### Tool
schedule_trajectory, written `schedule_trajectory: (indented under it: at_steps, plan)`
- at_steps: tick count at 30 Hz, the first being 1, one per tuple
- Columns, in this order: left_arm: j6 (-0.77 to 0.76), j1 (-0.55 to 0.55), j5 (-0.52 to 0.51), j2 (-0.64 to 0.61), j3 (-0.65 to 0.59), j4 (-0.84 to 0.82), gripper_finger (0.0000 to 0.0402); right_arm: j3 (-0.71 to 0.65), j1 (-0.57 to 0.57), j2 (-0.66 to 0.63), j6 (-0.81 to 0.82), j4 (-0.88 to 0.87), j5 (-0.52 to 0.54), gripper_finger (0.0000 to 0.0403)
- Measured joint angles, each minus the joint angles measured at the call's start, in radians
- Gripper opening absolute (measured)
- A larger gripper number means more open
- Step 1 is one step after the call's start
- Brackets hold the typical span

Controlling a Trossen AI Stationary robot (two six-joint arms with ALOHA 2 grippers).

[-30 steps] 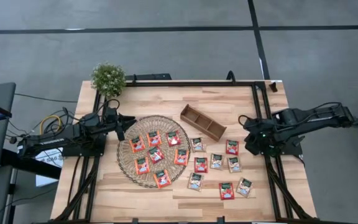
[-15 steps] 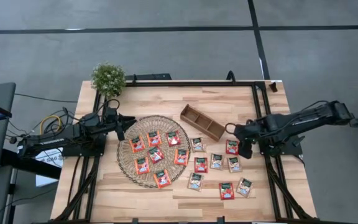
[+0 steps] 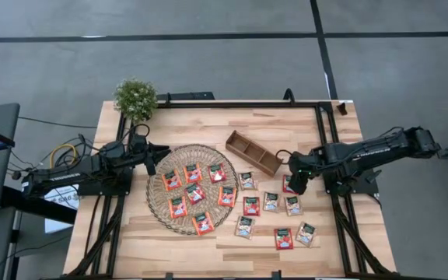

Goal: Pick & Place Tea
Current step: Put the red tea bag into the right section of the wooden organizer

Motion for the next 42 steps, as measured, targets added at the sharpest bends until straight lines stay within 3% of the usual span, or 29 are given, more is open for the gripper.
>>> schedule_trajectory:
  at_steps: [9,28,32,42]
  plan:
    - [0.008,0.000,0.000,0.000,0.000,-0.010,0.0105,0.000,-0.021,0.122,0.000,0.094,-0.005,0.0174]
    - [0.010,0.000,0.000,0.000,0.000,-0.015,0.0105,0.005,-0.020,0.297,0.014,0.109,-0.009,0.0166]
    - [0.010,0.000,0.000,0.000,0.000,-0.015,0.0105,0.004,-0.020,0.298,0.036,0.112,-0.025,0.0144]
    - [0.010,0.000,0.000,0.000,0.000,-0.017,0.0105,0.002,-0.020,0.299,0.089,0.110,-0.030,0.0044]
